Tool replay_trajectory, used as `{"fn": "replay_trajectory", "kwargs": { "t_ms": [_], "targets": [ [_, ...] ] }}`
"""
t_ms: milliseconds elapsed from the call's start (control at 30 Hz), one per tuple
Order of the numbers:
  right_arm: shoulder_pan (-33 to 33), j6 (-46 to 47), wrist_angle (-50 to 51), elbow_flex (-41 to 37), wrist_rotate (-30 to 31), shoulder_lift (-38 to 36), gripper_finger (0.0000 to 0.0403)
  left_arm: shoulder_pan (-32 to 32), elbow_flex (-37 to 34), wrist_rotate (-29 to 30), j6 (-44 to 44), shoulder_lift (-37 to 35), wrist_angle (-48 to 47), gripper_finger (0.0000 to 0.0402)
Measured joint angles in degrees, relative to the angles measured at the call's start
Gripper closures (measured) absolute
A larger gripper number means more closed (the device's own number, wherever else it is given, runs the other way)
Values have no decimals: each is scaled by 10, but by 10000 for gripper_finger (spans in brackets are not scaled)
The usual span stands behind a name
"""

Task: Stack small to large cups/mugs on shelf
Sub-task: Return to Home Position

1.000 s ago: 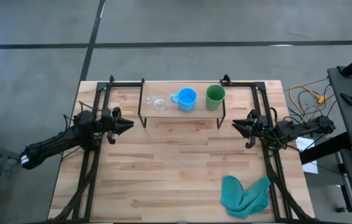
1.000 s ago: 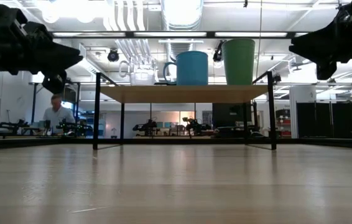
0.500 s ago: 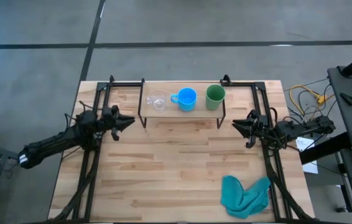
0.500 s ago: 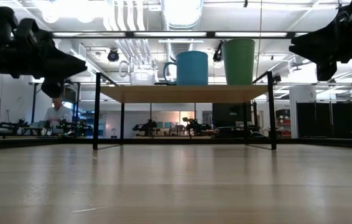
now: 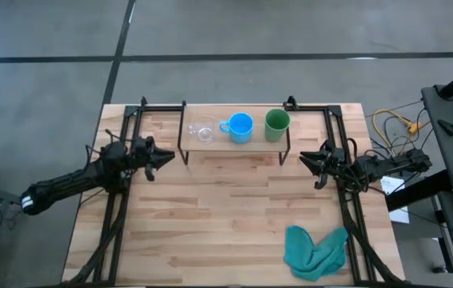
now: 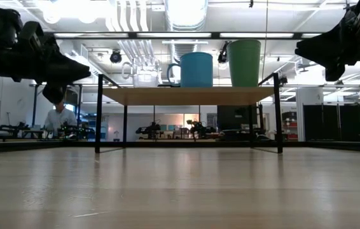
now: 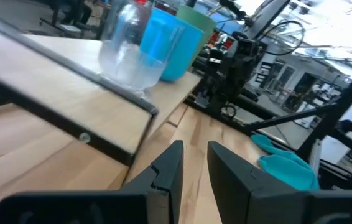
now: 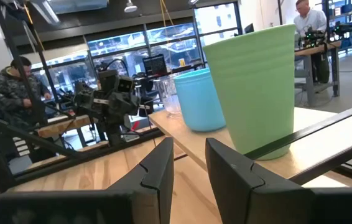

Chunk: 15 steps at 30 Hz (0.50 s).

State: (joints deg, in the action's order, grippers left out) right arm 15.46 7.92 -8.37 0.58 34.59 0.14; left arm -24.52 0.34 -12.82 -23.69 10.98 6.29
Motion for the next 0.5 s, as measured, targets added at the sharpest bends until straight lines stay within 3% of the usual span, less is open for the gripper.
{"fn": "replay_trajectory", "kwargs": {
  "t_ms": [500],
  "targets": [
    [0, 21, 3, 0, 0, 0, 314, 0, 5, -39, -33, -22, 43, 342]
  ]
}}
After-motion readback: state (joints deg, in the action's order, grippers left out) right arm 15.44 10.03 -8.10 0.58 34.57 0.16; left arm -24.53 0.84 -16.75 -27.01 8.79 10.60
